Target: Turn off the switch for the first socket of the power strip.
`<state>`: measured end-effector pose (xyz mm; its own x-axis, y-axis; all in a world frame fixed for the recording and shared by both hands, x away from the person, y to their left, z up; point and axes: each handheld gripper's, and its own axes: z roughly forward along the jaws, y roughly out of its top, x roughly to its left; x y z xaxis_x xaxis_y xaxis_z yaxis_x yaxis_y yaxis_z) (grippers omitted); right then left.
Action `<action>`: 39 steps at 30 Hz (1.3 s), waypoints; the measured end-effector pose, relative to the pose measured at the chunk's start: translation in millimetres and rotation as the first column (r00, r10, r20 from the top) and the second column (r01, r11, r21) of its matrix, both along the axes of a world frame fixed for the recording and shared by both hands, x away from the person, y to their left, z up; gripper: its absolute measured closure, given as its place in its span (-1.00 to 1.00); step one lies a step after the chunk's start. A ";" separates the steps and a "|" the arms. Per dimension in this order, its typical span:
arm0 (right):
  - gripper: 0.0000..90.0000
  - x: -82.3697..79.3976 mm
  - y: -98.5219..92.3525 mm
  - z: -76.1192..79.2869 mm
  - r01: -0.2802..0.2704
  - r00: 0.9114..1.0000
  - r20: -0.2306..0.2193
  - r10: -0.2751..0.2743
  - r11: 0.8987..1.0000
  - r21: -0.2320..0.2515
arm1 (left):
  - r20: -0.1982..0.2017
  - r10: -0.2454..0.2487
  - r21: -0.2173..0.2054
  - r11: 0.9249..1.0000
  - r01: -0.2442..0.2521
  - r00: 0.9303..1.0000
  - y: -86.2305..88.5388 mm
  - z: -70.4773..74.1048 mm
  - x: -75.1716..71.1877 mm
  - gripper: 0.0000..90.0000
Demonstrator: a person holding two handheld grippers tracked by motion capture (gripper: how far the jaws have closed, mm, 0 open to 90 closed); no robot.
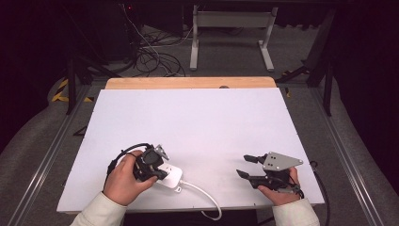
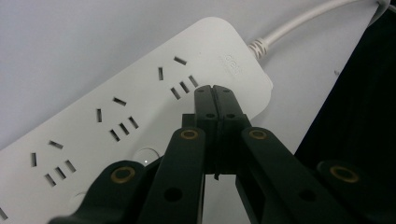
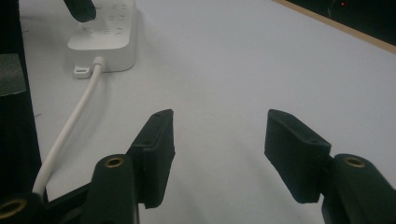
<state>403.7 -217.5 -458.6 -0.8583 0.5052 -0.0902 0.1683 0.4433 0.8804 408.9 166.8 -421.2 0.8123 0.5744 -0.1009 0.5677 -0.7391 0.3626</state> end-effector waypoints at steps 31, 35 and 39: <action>-0.05 -0.1 -0.1 0.1 -0.010 1.000 0.003 0.010 1.000 0.004 | 0.024 -0.020 0.060 0.998 0.019 0.999 -7.5 -7.6 -2.0 1.00; -0.05 -0.1 -0.2 0.1 -0.011 1.000 0.002 0.011 1.000 0.003 | 0.025 -0.018 0.062 0.998 0.017 1.000 -7.8 -8.3 -2.2 1.00; -0.05 -0.2 -0.3 0.1 -0.012 1.000 0.004 0.012 1.000 0.004 | 0.024 -0.017 0.061 0.998 0.016 1.000 -7.6 -8.7 -2.3 1.00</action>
<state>403.4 -217.9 -458.5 -0.8640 0.4951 -0.0919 0.1592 0.4418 0.8829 406.6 159.2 -430.0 0.8236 0.5653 -0.0465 0.5467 -0.7693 0.3306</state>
